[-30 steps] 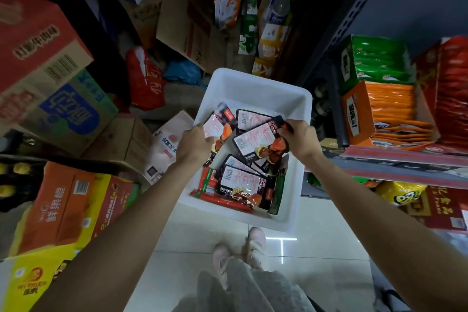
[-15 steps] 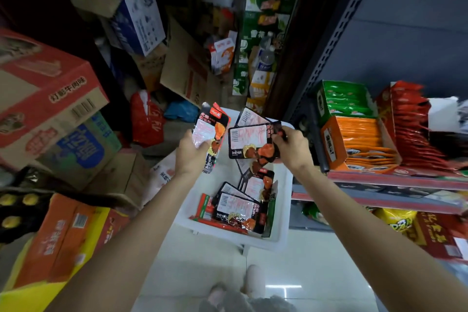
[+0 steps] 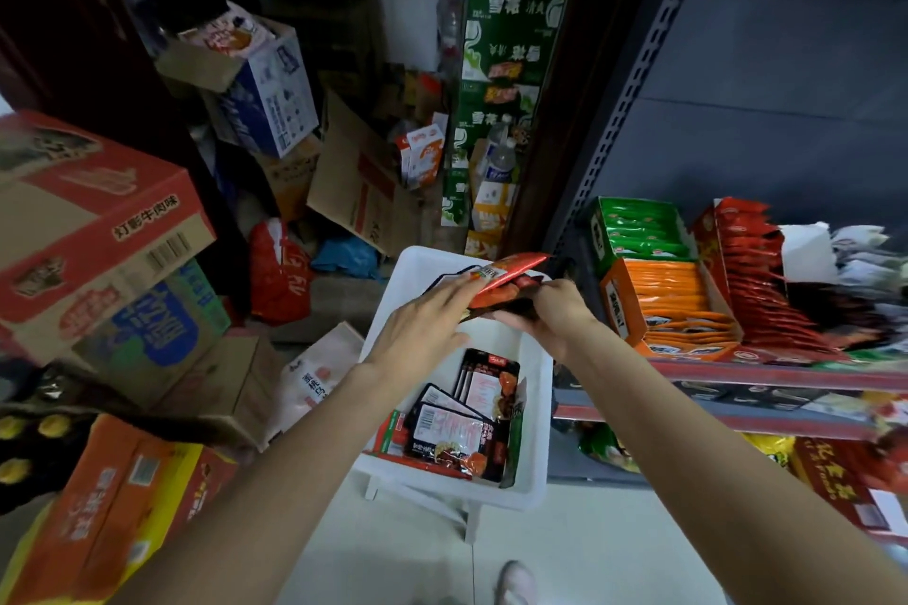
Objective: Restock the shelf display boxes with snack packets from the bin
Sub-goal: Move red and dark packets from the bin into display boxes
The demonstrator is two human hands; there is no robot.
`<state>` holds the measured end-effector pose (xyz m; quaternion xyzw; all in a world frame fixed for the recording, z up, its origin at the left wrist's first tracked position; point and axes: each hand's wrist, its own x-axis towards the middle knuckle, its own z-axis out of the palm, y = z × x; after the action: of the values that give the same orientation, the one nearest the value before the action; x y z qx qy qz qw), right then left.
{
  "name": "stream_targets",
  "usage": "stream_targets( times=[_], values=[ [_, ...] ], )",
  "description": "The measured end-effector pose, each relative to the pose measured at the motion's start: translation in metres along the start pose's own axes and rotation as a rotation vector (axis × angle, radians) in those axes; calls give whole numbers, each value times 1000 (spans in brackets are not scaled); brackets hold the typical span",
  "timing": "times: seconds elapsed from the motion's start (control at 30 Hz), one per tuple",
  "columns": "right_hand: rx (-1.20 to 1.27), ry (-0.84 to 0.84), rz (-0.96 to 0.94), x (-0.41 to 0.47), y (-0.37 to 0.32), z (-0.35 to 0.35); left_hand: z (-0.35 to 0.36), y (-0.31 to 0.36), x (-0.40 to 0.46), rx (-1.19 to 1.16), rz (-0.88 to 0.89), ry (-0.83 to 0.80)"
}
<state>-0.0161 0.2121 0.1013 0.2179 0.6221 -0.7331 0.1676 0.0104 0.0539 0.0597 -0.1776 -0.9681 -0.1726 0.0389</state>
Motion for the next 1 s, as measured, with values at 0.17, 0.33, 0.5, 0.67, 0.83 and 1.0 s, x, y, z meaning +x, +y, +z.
stream_targets(
  times=[0.17, 0.33, 0.5, 0.67, 0.83, 1.0],
  values=[
    [35, -93, 50, 0, -1, -8, -7, 11, 15, 7, -50, 136],
    [-174, -21, -22, 4, 1, -15, -3, 16, 25, -117, -154, 108],
    [-458, -93, -242, 10, 6, -21, 1, 18, 28, -716, -432, 110],
    [-532, 17, -248, 26, 16, -33, -8, 22, 20, -1101, -572, 50],
    [-243, -190, 7, 28, 16, -28, -17, 23, 18, -1228, -629, -36],
    [-159, -194, -28, 28, 18, -34, -15, 18, 19, -1242, -722, -86]
  ],
)
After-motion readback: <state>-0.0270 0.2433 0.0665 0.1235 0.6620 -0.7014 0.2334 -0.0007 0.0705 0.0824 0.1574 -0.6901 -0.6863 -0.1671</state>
